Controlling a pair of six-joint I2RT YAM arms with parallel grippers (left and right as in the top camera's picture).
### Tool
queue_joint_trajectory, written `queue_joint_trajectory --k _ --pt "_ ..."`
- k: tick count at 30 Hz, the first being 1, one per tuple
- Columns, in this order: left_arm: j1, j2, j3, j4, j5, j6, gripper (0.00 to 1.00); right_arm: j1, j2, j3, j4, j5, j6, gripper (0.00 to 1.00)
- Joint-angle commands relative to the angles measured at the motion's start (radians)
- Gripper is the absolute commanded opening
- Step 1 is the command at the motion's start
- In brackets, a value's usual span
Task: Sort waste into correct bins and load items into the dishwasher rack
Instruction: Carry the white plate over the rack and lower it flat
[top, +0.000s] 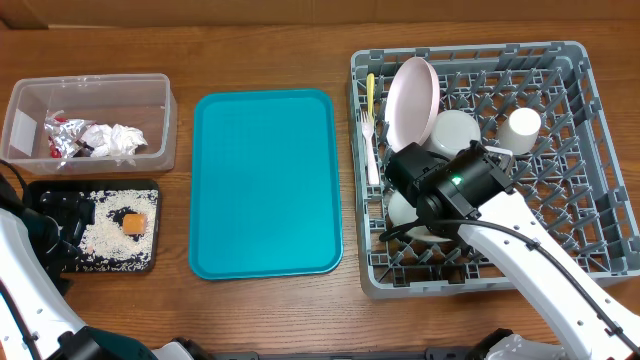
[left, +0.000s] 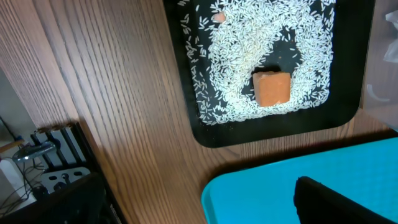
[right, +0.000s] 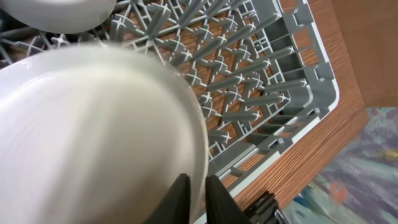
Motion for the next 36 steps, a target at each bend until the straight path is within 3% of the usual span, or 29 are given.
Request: queue_joint_trajectory --k 1,8,10,11,12,13,14,17,19,21,24,26,36 --pt "-0.002 -0.011 -0.002 0.000 -0.011 -0.010 1.00 0.003 0.001 0.047 0.000 0.024 -0.019 0.07" --pt "-0.002 -0.011 -0.002 0.000 -0.011 -0.009 1.00 0.003 0.001 0.049 0.000 0.018 -0.017 0.04" --pt "-0.002 -0.011 -0.002 0.000 -0.010 -0.009 1.00 0.003 0.001 0.049 0.000 0.003 -0.013 0.09" --pt "-0.002 -0.011 -0.002 0.000 -0.011 -0.009 1.00 0.002 0.001 0.049 0.000 -0.010 -0.006 0.17" --pt "-0.002 -0.011 -0.002 0.000 -0.011 -0.009 1.00 0.000 0.001 0.049 0.000 -0.019 -0.006 0.49" --pt "-0.002 -0.011 -0.002 0.000 -0.011 -0.009 1.00 -0.007 0.001 0.049 0.000 -0.030 -0.002 0.72" --pt "-0.002 -0.011 -0.002 0.000 -0.011 -0.009 1.00 -0.022 0.001 0.049 0.000 -0.044 0.009 0.82" --pt "-0.002 -0.011 -0.002 0.000 -0.011 -0.009 1.00 -0.112 0.001 0.048 0.010 -0.079 0.050 0.93" --pt "-0.002 -0.011 -0.002 0.000 -0.011 -0.009 1.00 -0.196 0.001 0.048 0.031 -0.094 0.049 0.93" --pt "-0.002 -0.011 -0.002 0.000 -0.011 -0.009 1.00 -0.295 0.001 0.046 0.078 -0.154 -0.016 0.86" --pt "-0.002 -0.011 -0.002 0.000 -0.011 -0.009 1.00 -0.460 0.002 0.033 0.226 -0.445 -0.333 0.79" --pt "-0.002 -0.011 -0.002 0.000 -0.011 -0.009 1.00 -0.533 0.002 0.020 0.277 -0.602 -0.470 0.78" --pt "-0.002 -0.011 -0.002 0.000 -0.011 -0.009 1.00 -0.700 0.002 -0.072 0.236 -0.666 -0.562 0.78"
